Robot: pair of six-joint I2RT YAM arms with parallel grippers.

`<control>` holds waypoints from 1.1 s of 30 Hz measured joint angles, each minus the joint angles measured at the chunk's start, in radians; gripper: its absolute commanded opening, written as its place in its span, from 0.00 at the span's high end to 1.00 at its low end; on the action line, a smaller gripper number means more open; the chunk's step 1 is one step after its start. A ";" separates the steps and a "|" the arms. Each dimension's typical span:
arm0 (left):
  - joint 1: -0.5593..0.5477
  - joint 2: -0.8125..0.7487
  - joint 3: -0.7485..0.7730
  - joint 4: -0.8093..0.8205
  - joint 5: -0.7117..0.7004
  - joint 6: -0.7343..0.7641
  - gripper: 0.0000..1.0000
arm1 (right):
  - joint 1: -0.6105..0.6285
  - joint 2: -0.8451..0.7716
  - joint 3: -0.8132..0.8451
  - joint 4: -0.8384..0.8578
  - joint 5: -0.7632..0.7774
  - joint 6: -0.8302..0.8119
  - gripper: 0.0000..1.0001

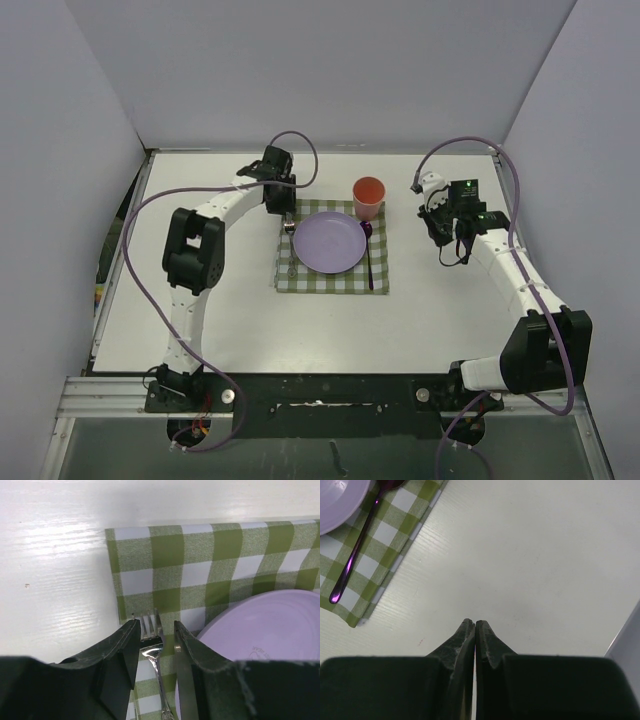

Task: Set the dinner table for one person
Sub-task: Adjust the utensils at the center of the board.

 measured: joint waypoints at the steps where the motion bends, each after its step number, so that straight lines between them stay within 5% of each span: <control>1: -0.004 0.000 0.000 0.002 -0.003 0.004 0.68 | 0.000 0.000 -0.001 0.000 0.000 0.000 1.00; 10: -0.030 0.000 0.134 -0.014 -0.024 0.034 0.69 | 0.000 0.000 -0.001 0.002 -0.011 0.000 1.00; 16: -0.016 0.014 0.165 -0.016 -0.039 0.035 0.99 | -0.005 0.000 -0.003 0.002 -0.025 0.000 1.00; 33: -0.006 0.100 0.176 -0.031 -0.039 0.034 1.00 | -0.019 0.000 -0.005 0.001 -0.029 0.000 1.00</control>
